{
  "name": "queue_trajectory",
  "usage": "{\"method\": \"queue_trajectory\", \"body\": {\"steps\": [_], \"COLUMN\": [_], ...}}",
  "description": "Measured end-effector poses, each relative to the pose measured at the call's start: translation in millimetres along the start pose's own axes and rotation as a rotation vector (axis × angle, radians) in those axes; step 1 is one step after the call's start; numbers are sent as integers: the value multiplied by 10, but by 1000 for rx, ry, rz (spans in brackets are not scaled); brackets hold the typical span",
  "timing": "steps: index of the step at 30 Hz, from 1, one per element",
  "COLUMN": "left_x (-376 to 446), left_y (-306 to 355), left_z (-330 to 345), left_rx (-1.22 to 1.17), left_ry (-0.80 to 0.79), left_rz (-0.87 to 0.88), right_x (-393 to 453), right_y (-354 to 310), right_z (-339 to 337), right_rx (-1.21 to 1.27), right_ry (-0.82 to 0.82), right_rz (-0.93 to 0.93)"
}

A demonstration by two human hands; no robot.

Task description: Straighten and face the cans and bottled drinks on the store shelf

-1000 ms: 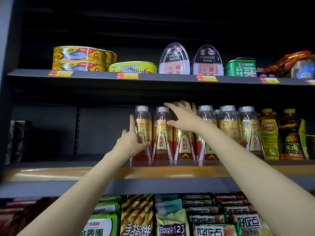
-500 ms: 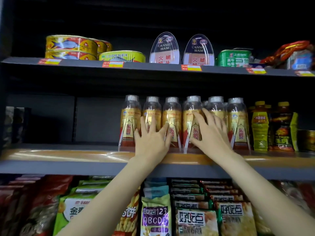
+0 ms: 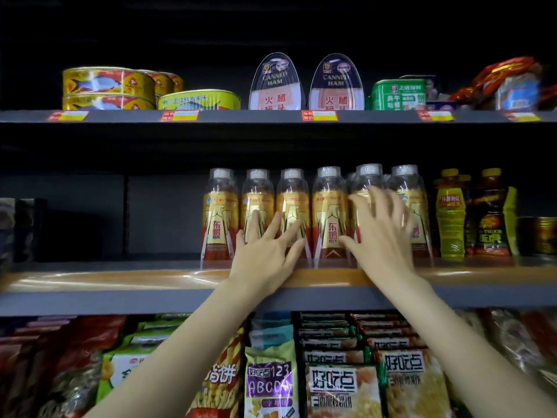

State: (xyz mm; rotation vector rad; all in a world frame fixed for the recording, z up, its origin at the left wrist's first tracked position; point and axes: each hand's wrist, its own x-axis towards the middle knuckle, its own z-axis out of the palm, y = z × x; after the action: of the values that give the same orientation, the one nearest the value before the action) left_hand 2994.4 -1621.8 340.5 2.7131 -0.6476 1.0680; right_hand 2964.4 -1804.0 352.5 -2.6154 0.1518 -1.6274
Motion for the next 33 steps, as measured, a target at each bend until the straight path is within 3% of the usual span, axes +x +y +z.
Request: {"method": "queue_trajectory", "body": {"steps": [3, 5, 10, 26, 33], "left_x": [40, 85, 149, 102, 39], "left_y": [83, 203, 364, 406, 381], "left_z": [-26, -16, 48, -38, -42], "left_rx": [0, 0, 35, 105, 72], "left_ry": [-51, -111, -188, -233, -177], "left_rz": [90, 138, 167, 169, 218], "right_x": [-64, 2, 176, 132, 22], "right_y": [214, 281, 303, 270, 397], "right_z": [-34, -52, -60, -118, -153], "right_rx": [97, 157, 210, 138, 181], "right_ry": [-97, -194, -285, -319, -310], "right_rz": [306, 392, 440, 485, 437]}}
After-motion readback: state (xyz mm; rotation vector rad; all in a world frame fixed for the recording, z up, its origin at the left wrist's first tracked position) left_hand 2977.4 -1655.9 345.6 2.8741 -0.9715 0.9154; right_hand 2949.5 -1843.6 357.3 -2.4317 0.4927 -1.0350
